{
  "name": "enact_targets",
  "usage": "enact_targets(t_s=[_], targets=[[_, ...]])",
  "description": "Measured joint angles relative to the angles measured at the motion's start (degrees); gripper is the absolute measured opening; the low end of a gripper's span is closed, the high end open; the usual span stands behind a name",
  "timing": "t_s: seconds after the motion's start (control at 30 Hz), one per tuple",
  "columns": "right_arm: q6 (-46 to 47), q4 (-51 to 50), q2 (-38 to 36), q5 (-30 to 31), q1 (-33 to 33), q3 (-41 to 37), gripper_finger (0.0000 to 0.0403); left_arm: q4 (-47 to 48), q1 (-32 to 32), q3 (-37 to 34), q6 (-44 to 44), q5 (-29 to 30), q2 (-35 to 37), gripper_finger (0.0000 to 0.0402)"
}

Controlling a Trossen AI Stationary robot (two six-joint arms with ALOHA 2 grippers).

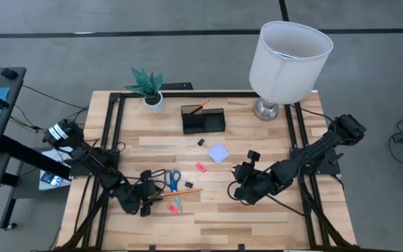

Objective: Pick and place office supplies into organizer
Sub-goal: Put the yellow pencil into the black desk organizer

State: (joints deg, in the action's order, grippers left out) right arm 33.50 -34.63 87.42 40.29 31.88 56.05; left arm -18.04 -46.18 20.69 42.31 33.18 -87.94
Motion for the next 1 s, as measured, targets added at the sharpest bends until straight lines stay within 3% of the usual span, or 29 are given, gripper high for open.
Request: enact_targets(t_s=[0.7,1.0], targets=[[-0.02,0.00,0.00,0.00,-0.02,0.00,0.0066,-0.71,4.32,0.04,-2.85,-5.69,0.09,0.0164],[-0.02,-0.01,0.00,0.00,-0.02,0.00,0.0066,-0.71,5.10,0.04,-3.37,-6.81,0.09,0.0135]])
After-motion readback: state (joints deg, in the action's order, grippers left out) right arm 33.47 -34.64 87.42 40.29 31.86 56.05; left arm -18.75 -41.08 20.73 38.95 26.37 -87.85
